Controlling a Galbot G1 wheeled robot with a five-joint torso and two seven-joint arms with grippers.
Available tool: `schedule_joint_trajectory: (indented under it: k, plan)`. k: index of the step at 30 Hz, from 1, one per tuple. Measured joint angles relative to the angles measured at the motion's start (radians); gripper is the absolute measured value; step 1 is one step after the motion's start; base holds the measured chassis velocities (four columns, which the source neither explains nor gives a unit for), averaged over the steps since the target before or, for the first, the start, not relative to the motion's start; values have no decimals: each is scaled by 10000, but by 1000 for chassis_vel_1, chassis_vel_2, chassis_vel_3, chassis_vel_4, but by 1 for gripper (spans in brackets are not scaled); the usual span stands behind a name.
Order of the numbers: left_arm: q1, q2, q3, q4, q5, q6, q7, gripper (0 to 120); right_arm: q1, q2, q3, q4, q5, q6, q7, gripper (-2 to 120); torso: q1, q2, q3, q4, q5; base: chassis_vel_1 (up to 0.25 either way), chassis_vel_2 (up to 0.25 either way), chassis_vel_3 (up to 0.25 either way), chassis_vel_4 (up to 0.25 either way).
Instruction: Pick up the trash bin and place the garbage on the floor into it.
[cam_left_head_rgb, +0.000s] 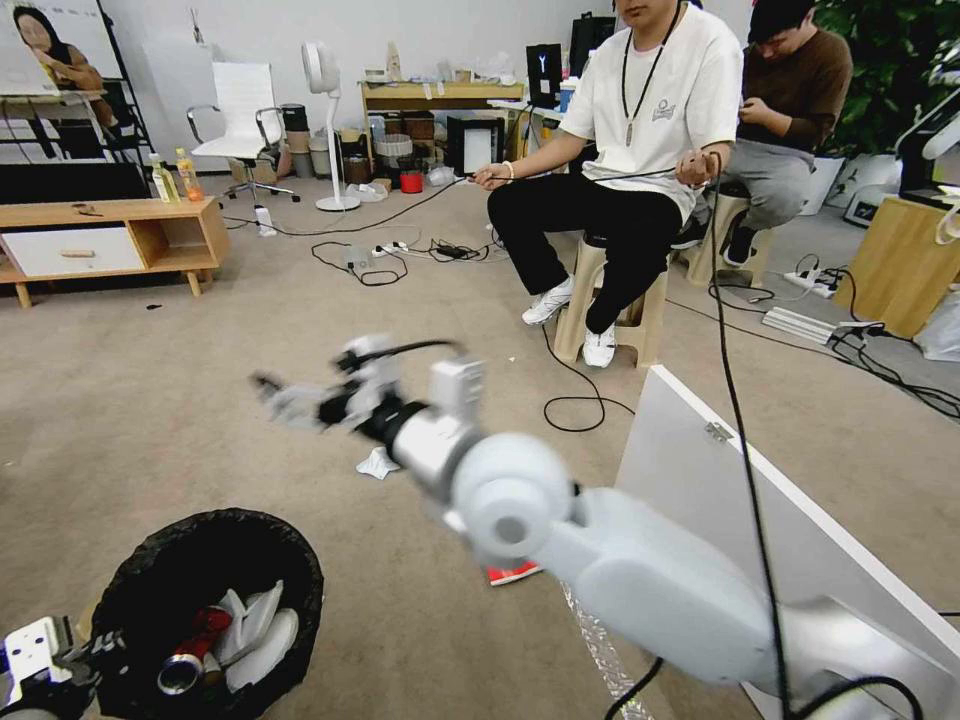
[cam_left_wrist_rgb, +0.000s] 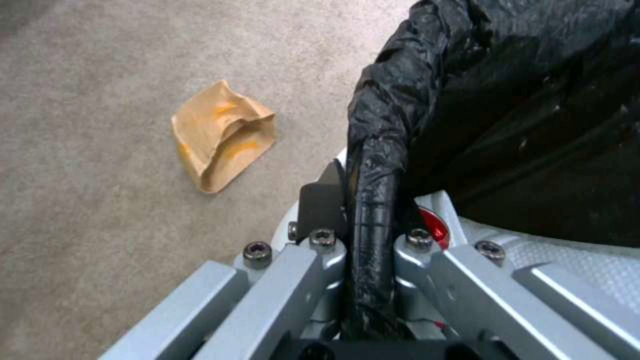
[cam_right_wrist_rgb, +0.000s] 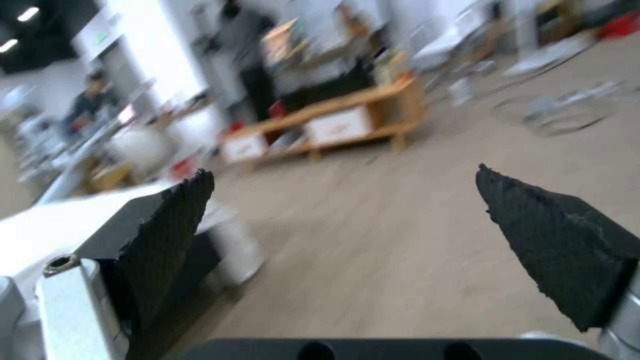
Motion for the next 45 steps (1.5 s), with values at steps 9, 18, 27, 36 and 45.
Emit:
schedule_joint_trajectory:
  k: [9,18,27,36,45]
  plan:
    - [18,-288,-146,31,489,0,114,3,-2526,-2200,3815,1259,-1577,697,-811,100,0,0,-1,-4,1,0,0,0,0]
    - [99,-494,-314,73,700,0,261,3,-5386,-2711,6203,2056,-2931,1520,-650,100,0,0,-1,-3,-3,0,0,0,0]
    - [186,-528,-688,149,756,-1,381,3,-6709,-2696,7254,2214,-4200,2157,-783,100,0,0,-1,1,-7,0,0,0,0]
    - [182,-535,-1012,224,554,-1,491,3,-7939,-2648,7490,2256,-5187,2604,-1013,100,0,0,0,-1,-4,0,0,0,0]
    - [219,-601,-1242,326,349,-1,603,3,-9323,-2444,7612,2249,-5962,3384,-1301,100,0,0,0,0,-5,0,0,0,0]
